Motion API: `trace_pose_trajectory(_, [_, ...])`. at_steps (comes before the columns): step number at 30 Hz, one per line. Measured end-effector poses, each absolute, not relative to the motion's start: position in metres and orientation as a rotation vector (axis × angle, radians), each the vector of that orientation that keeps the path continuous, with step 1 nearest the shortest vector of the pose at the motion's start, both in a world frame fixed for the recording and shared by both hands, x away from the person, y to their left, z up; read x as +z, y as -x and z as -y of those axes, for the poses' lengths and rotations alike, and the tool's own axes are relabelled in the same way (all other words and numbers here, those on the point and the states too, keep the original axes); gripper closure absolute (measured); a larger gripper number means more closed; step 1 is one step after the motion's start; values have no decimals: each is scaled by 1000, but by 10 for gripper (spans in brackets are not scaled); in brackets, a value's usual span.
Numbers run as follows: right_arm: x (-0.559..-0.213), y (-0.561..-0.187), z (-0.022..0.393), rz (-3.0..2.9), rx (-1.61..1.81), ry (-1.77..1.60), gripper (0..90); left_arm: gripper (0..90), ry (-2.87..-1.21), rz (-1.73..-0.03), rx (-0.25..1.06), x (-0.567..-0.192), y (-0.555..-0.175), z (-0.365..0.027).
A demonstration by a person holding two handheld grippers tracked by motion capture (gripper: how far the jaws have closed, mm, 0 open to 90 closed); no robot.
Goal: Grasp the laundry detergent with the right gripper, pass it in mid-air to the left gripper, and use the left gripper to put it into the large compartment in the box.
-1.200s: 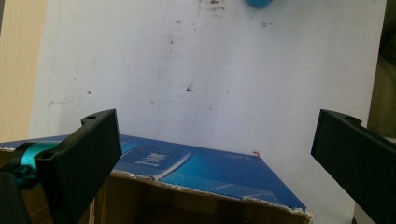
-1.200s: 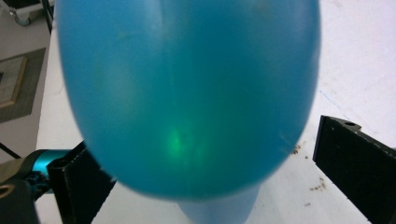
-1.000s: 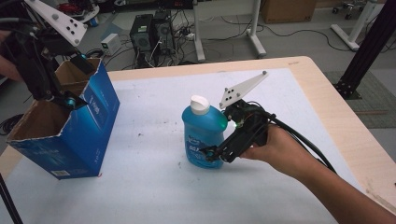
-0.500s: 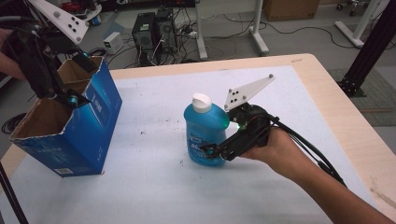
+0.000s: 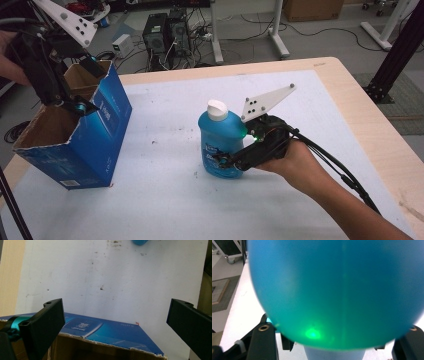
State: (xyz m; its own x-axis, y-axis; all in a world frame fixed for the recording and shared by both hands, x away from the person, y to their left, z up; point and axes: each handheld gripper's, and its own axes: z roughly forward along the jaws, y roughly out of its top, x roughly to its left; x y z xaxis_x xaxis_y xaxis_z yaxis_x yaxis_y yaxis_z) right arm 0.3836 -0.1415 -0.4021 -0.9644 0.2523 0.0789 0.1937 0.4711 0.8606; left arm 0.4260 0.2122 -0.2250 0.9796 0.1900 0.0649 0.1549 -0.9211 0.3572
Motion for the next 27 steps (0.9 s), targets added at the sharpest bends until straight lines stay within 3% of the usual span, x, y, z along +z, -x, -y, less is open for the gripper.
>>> trace_pose_trajectory(8, [-401, -380, 142, -2598, 1518, -377, 448, 17, -2766, -250, 140, -226, -426, -212])
trace_pose_trajectory(27, [-364, -383, 148, -2682, 1515, -266, 454, 17, -2781, -143, 101, -218, -409, -178])
